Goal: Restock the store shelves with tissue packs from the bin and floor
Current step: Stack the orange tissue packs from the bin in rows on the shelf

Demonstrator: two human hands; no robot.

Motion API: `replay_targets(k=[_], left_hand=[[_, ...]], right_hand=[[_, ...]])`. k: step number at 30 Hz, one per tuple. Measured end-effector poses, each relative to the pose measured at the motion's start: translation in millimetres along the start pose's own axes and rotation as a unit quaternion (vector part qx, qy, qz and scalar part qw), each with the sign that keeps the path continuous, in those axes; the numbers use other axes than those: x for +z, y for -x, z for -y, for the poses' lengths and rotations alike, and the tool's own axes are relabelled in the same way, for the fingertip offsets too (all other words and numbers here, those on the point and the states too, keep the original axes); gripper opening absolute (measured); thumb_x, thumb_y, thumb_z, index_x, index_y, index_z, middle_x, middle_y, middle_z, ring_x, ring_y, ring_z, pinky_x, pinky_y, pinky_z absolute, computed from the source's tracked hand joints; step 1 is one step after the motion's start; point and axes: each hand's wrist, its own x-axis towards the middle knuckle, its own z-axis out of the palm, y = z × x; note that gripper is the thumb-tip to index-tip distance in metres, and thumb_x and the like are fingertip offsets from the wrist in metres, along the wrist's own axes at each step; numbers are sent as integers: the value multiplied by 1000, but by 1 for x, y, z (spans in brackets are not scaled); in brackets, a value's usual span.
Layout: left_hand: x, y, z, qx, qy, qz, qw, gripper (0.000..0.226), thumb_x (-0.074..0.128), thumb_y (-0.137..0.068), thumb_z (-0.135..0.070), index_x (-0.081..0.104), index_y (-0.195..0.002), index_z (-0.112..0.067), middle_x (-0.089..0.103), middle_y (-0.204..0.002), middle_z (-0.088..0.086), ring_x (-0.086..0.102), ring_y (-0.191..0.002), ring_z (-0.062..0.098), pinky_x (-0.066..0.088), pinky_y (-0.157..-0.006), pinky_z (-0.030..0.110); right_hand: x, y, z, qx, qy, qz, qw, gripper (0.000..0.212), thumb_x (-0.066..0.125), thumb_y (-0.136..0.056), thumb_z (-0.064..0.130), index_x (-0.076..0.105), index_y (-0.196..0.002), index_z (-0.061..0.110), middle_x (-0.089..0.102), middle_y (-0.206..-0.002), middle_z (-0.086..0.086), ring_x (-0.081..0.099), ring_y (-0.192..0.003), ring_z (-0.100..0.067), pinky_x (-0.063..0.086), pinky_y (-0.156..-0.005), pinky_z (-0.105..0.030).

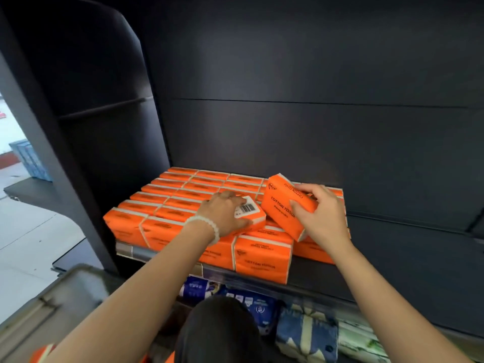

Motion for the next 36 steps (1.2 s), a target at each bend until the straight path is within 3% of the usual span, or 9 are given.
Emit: replay_targets(k=[7,12,15,18,23,26,29,32,36], left_hand=[[3,16,24,36,-10,16,999,88,71,-71,-55,29,-145,-31,31,-145,-1,27,-132,22,27,-111,42],[-2,13,29,43,49,-7,998,71,71,-76,-47,41,-138,-31,44,-137,-1,42,-124,21,36,-105,36],[-9,11,32,30,119,-26,992,59,65,-83,-43,42,-135,-31,50,-132,-1,48,-117,17,43,-95,32],[-14,8,37,18,151,-59,987,54,60,-88,-41,39,-137,-34,50,-132,-1,49,-118,19,45,-94,35],[-18,-1,37,38,73,-150,985,34,47,-96,-32,50,-130,-33,49,-130,-2,49,-118,21,44,-95,40],[-19,-8,39,26,0,-137,990,40,45,-95,-43,46,-134,-34,47,-131,-4,46,-121,20,38,-102,44],[-21,-12,42,2,-24,-122,992,48,52,-92,-41,39,-138,-35,44,-136,-3,42,-126,22,34,-106,46],[-22,-11,41,6,-44,-153,987,43,53,-93,-35,43,-135,-31,49,-134,-1,47,-122,24,38,-100,43],[-23,1,31,55,-15,-223,973,39,59,-89,-32,52,-127,-24,58,-121,2,57,-108,27,48,-86,39]], right_hand=[[15,-2,1,-9,18,1,1000,31,71,-80,20,65,-110,20,62,-110,1,55,-107,-17,44,-95,-34],[13,-2,-1,-17,18,-4,1000,29,71,-80,18,65,-109,18,62,-111,0,55,-108,-20,43,-96,-37],[11,-5,-2,-15,14,-2,1000,30,69,-82,18,64,-111,19,60,-111,2,53,-109,-19,44,-96,-39],[12,-9,-3,-11,17,8,1000,30,68,-83,20,63,-113,20,58,-112,3,52,-111,-18,43,-97,-39],[13,-14,-4,-8,39,41,998,30,67,-85,23,62,-114,23,59,-116,4,50,-114,-16,41,-98,-35],[14,-19,-5,-10,45,50,998,28,67,-84,24,63,-112,24,59,-115,5,50,-114,-17,40,-98,-33],[13,-23,-3,24,43,87,995,46,70,-82,27,54,-125,26,56,-123,4,49,-118,-17,43,-98,-37],[8,-26,-4,86,44,129,987,71,75,-78,28,37,-138,27,51,-130,3,49,-120,-17,46,-96,-40],[-6,-23,-10,129,6,118,985,70,77,-75,23,40,-134,23,56,-122,1,54,-110,-17,45,-90,-32]])
